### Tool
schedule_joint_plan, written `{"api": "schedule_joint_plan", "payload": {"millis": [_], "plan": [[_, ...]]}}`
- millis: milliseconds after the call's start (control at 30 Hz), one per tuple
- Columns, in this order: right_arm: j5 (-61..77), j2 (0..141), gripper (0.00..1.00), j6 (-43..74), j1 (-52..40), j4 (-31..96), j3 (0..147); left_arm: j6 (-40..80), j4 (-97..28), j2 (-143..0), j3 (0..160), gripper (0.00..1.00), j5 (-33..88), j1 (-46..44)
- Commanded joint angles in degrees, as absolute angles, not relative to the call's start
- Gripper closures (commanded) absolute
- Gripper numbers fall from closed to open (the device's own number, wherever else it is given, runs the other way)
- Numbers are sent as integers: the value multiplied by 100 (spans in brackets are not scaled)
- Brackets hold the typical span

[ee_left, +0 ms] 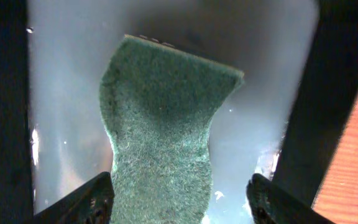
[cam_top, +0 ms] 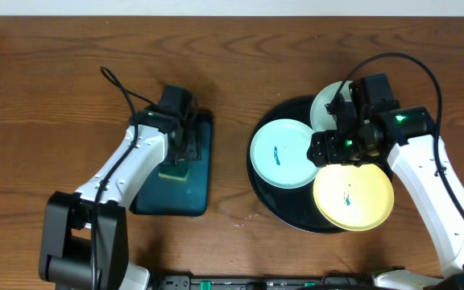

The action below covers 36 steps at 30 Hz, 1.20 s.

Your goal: Clean dirty plates on tray and stack at the side

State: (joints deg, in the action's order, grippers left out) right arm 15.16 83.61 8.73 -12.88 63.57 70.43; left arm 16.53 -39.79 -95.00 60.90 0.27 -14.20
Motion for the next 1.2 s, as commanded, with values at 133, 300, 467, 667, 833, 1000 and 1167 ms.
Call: {"api": "schedule_joint_plan", "payload": {"millis": [133,300,467,667,833,1000,1167], "plan": [[1483,8315,22,851,-1317,6359,7048,1535,-3476,-10141,5791,47,-237,-1415],[1483,8315,22,851,-1317,6366,7048,1660,-3218,-10538,5791,92,89,-1415],[1479,8315,22,849,-1317,6359,7048,1656,-3371,-10287,5986,93,602,-1415],[1138,8335,22,1002,-1317,6206,7041,1614,-3780,-9327,6246,93,685,-1420],[1208,8558,24,1221,-1317,5946,6978,1590,-3850,-8742,6246,93,1262,-1431],[1354,9404,37,1358,-1275,5756,6930,1616,-3837,-8521,6267,93,1481,-1710],[1354,10040,43,1479,-1035,5531,6930,1616,-3876,-8523,6576,93,1588,-2202]]}}
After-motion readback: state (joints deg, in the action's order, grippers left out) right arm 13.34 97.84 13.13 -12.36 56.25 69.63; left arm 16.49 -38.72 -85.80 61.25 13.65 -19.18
